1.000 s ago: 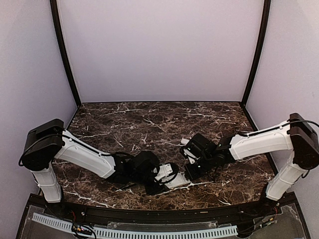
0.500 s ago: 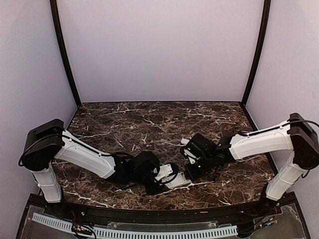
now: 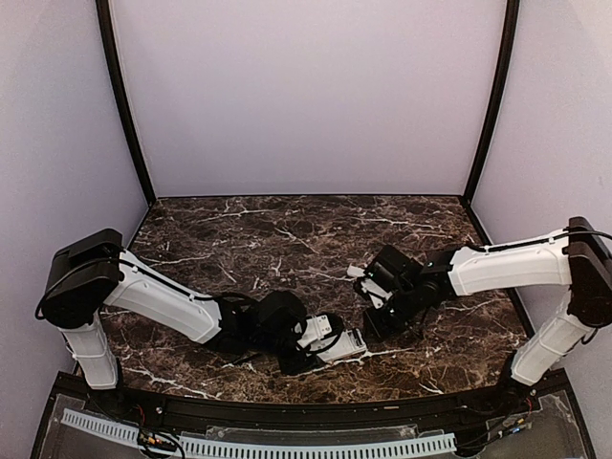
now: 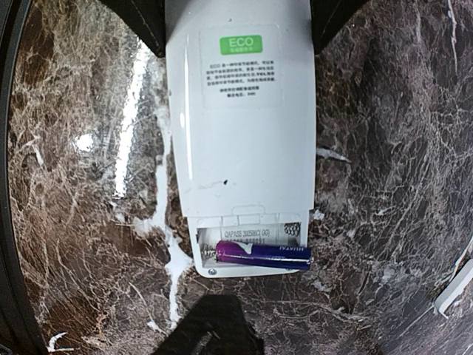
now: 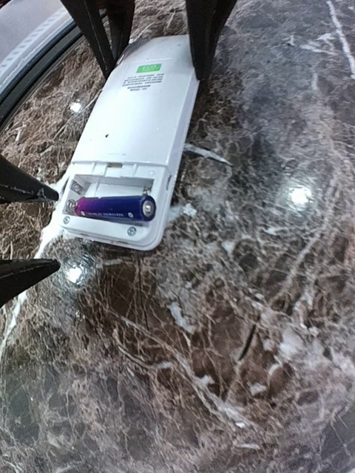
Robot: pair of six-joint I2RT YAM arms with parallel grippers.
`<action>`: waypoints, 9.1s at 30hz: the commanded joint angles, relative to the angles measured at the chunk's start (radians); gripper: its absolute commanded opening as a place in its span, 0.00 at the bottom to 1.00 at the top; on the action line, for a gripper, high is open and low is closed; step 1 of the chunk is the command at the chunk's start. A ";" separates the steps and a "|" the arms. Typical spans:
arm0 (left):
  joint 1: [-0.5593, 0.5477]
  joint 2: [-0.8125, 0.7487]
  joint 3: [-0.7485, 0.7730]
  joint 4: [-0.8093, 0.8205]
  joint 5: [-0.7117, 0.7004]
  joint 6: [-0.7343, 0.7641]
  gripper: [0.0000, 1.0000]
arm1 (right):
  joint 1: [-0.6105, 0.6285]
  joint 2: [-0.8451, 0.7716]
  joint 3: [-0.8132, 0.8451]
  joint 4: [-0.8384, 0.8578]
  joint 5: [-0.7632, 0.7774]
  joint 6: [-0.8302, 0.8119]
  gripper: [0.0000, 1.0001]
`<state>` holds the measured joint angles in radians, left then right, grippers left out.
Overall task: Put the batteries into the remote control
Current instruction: Load the battery into the battery compartment, then pick up the battery at the center of the board.
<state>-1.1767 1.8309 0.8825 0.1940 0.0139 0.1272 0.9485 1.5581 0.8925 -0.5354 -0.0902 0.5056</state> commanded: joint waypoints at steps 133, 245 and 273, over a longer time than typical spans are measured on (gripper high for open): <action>-0.021 0.073 -0.018 -0.139 -0.067 0.028 0.36 | -0.010 0.188 0.101 0.006 0.043 0.054 0.19; -0.026 -0.030 0.029 -0.243 -0.100 0.085 0.79 | -0.469 0.123 0.040 0.006 0.306 0.409 0.46; -0.023 -0.123 0.020 -0.235 -0.099 0.074 0.79 | -0.368 -0.061 0.017 0.222 -0.169 -0.141 0.00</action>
<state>-1.2007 1.7729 0.9195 -0.0002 -0.0731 0.2081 0.5278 1.5879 0.9005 -0.4065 -0.0433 0.5976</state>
